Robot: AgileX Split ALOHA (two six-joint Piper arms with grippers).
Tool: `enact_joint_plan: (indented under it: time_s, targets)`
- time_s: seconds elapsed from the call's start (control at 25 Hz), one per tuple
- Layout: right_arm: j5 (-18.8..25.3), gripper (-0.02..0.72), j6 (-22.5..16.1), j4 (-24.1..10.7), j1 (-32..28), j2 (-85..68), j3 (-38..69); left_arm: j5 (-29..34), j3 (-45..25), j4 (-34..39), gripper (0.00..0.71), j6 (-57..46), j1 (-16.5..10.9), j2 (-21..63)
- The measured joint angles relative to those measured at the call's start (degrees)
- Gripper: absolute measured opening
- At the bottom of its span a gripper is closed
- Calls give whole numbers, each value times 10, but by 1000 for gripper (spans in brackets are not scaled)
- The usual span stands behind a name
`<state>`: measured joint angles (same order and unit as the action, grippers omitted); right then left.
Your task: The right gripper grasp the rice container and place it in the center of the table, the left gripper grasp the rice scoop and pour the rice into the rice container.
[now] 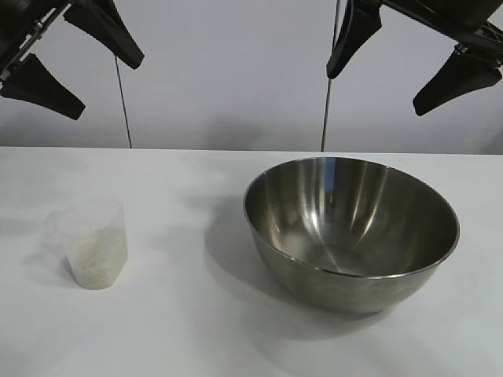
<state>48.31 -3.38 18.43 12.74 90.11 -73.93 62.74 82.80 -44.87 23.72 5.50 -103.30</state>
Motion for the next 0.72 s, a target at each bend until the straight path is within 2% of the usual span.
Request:
enact_joint_plan:
  time_s: [0.24,0.36,0.44,0.6,0.64,0.72]
  targets:
    - [0,694,0,0,0,0,0,0,0,0,694,1,0,0]
    - [0,694,-1,-18,0,0,0,0,0,0,694,1,0,0]
    - [6,694,-15,-54,0,0,0,0,0,0,694,1,0,0]
    - [38,694,-62,-165,0,1,16,0,0,0,694,1,0,0]
    - [36,694,-72,-184,0,4,27,0,0,0,694,1,0,0]
    - [13,694,-88,-200,0,15,62,0,0,0,694,1,0,0]
